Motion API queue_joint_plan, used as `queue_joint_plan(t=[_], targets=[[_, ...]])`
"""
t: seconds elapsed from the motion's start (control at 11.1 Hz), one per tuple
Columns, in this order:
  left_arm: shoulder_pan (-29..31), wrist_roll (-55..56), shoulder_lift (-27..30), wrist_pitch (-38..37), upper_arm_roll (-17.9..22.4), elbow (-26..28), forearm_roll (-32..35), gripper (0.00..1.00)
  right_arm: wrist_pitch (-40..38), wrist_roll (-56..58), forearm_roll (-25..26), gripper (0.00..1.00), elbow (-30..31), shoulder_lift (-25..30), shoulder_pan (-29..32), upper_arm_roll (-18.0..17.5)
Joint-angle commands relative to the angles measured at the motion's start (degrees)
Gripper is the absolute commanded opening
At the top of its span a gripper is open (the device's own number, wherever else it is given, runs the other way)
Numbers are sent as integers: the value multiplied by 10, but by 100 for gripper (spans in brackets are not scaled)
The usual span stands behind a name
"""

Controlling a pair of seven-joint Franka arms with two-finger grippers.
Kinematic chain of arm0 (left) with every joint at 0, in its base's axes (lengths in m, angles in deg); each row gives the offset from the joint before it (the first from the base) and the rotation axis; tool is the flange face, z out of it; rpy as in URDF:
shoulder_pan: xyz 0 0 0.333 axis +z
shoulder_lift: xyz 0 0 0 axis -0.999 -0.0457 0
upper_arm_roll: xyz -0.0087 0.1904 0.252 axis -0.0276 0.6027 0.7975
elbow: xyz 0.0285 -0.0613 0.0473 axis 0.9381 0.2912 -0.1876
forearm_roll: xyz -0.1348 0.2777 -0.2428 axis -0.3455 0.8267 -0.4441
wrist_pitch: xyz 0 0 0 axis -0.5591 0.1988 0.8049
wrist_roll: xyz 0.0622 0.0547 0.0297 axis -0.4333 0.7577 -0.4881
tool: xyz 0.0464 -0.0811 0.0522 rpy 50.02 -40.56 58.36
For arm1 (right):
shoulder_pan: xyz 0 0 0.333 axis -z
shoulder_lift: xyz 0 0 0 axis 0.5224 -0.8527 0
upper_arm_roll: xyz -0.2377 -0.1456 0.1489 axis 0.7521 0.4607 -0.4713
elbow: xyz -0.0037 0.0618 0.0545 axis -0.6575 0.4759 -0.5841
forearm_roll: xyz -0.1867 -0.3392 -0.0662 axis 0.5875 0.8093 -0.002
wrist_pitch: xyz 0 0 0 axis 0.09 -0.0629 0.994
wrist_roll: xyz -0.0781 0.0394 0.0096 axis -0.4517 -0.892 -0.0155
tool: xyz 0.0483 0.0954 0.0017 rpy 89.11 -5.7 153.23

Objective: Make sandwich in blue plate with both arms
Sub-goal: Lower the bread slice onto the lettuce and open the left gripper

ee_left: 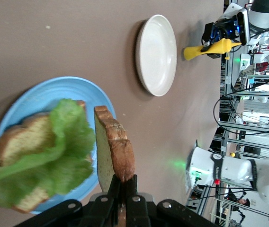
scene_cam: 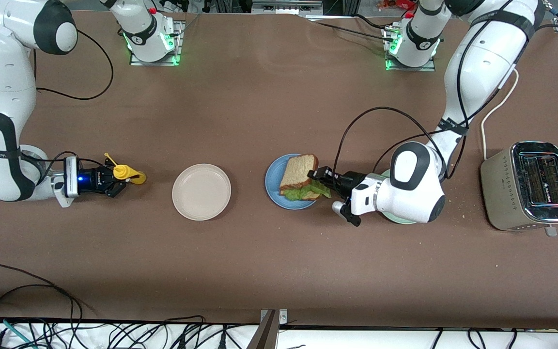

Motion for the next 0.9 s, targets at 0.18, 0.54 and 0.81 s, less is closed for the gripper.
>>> queue_joint_plan(t=[0.18, 0.54, 0.81], targets=[[11, -94, -41, 27, 5, 1, -20, 4, -17, -3, -13, 34, -15, -11, 6, 0], [9, -118, -41, 28, 35, 0, -15, 100, -17, -14, -13, 98, -17, -11, 6, 0], [9, -117, -32, 28, 50, -8, 1, 100, -17, -22, -12, 100, -18, -11, 7, 23]])
